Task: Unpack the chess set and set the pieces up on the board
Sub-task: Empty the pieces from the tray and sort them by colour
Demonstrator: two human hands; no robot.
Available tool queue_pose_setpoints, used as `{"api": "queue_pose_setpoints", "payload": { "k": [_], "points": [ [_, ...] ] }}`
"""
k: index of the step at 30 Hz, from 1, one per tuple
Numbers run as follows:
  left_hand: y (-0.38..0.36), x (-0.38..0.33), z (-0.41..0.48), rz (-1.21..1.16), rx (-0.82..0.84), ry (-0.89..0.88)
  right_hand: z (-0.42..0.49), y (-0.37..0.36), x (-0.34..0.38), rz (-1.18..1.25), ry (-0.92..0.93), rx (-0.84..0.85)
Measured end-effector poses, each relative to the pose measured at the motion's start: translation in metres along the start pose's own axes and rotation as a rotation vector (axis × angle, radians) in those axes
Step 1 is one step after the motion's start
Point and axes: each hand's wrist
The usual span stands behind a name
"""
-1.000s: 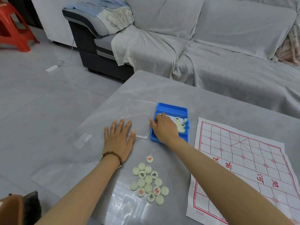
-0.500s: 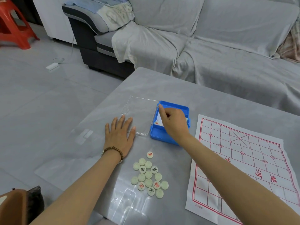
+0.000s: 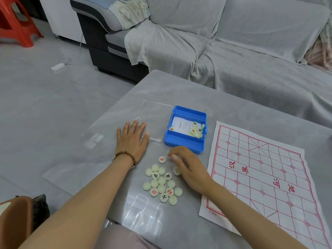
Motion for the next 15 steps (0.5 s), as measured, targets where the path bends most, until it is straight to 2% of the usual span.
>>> {"api": "queue_pose_setpoints", "payload": {
  "k": [2, 5, 7, 10, 15],
  "points": [
    [-0.001, 0.0, 0.001, 0.001, 0.0, 0.001, -0.01, 0.017, 0.003, -0.003, -0.038, 0.096],
    [0.0, 0.0, 0.001, 0.003, -0.002, -0.002, -0.029, 0.025, 0.002, -0.229, 0.161, 0.344],
    [0.0, 0.0, 0.001, 0.011, 0.001, -0.006, -0.036, 0.022, 0.001, -0.38, 0.234, 0.443],
    [0.0, -0.001, 0.001, 0.021, 0.008, -0.01, -0.032, 0.016, -0.003, -0.467, 0.23, 0.43],
    [0.001, 0.0, 0.0, 0.021, -0.001, -0.012, -0.016, 0.006, -0.014, -0.466, 0.106, 0.347]
  ]
}}
Point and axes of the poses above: each hand's wrist, its own z-axis towards the middle knuckle, its own y-axis out of the back of the hand, x = y × z, and after that the axes turned 15 degrees about -x, right-handed
